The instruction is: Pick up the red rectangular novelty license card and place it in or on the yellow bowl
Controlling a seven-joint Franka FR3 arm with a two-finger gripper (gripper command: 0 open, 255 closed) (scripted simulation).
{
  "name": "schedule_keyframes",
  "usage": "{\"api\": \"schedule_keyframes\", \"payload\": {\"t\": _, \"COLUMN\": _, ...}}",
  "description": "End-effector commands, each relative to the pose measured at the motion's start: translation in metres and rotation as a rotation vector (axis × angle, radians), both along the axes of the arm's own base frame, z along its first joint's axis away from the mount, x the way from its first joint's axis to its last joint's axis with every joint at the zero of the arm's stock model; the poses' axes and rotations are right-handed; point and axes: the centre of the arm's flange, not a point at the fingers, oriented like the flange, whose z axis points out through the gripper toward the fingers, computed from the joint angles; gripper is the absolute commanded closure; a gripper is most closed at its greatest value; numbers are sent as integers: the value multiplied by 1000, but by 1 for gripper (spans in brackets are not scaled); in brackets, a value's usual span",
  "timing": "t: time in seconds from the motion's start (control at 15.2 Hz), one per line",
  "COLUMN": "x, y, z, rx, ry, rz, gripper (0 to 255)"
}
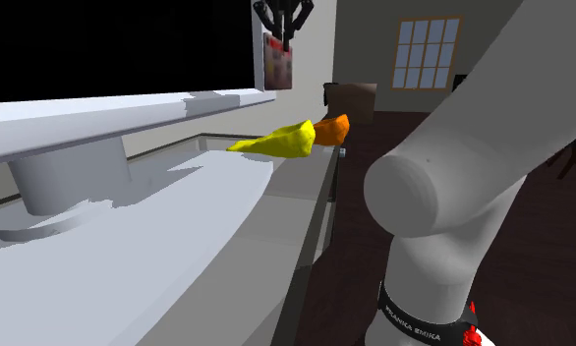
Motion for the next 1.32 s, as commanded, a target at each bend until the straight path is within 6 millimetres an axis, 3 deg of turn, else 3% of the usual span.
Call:
{"api": "schedule_keyframes", "payload": {"t": 0.0, "x": 18, "y": -19, "z": 5, "rx": -1, "ry": 0, "rz": 0, "gripper": 255}}
{"api": "schedule_keyframes", "payload": {"t": 0.66, "x": 105, "y": -111, "z": 29, "rx": -1, "ry": 0, "rz": 0, "gripper": 255}}
{"api": "schedule_keyframes", "payload": {"t": 1.25, "x": 105, "y": -111, "z": -19, "rx": -1, "ry": 0, "rz": 0, "gripper": 255}}
